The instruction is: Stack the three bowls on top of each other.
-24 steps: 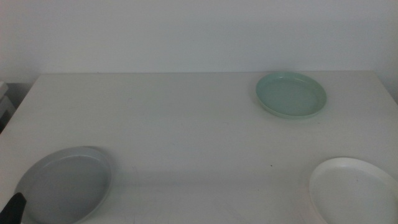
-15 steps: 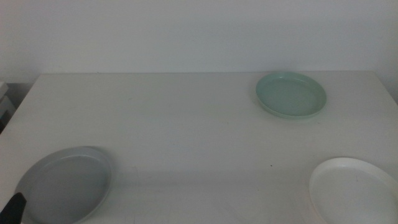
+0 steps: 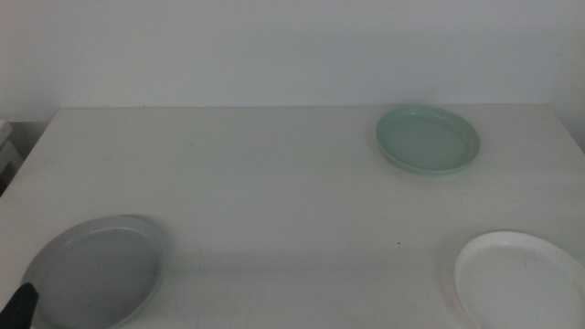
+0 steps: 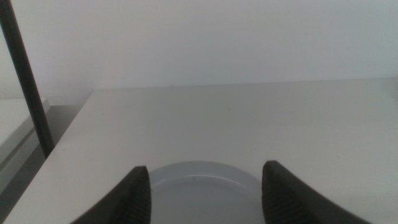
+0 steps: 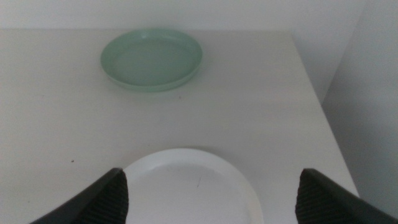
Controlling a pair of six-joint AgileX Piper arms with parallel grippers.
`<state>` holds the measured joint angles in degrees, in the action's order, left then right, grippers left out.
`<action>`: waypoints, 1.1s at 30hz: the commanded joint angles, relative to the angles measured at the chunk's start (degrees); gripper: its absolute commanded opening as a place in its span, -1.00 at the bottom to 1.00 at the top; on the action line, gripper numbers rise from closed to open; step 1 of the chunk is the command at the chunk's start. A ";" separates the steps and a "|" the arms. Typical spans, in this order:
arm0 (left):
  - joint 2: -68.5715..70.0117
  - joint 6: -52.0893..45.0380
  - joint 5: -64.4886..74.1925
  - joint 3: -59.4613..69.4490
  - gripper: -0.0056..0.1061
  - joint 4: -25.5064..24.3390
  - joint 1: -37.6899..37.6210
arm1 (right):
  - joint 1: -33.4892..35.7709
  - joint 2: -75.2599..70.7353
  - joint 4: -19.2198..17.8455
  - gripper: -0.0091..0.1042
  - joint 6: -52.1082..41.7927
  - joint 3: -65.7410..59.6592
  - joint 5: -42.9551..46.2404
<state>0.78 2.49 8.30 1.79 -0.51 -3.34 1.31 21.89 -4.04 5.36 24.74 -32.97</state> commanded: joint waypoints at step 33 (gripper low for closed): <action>0.76 0.60 -4.51 -0.30 0.20 0.51 -0.34 | -8.87 45.16 6.19 0.82 2.58 21.58 -17.14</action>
<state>0.78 2.49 8.30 1.79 -0.51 -3.34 -6.27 66.37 2.06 9.37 44.37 -51.79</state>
